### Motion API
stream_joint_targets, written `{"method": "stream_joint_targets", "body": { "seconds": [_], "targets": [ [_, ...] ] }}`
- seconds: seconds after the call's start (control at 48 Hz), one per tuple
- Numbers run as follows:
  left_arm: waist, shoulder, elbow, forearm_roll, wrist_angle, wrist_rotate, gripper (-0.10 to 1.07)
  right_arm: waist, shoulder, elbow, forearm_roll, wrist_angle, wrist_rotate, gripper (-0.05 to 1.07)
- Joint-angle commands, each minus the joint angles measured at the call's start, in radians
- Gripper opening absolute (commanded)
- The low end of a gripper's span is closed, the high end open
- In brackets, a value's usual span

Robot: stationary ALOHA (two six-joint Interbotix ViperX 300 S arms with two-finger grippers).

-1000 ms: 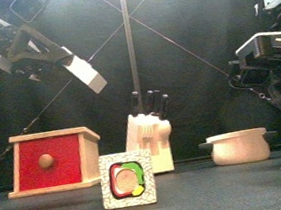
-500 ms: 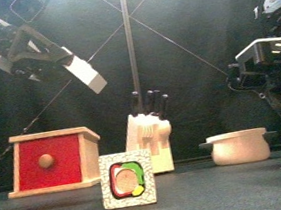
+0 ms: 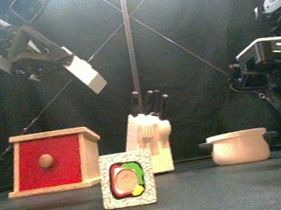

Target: Put salmon on bottom right side of table

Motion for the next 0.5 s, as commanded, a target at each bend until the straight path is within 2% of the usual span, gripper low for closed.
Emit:
{"method": "stream_joint_targets", "body": {
  "seconds": [0.0,0.479],
  "targets": [
    [0.0,0.0,-0.011,0.002,-0.011,0.0,0.58,-0.003,-0.02,-0.018,-0.008,-0.002,-0.006,0.78],
    [0.012,0.0,-0.012,0.0,-0.011,0.0,0.58,0.003,-0.08,-0.02,-0.213,-0.014,-0.106,0.78]
  ]
}}
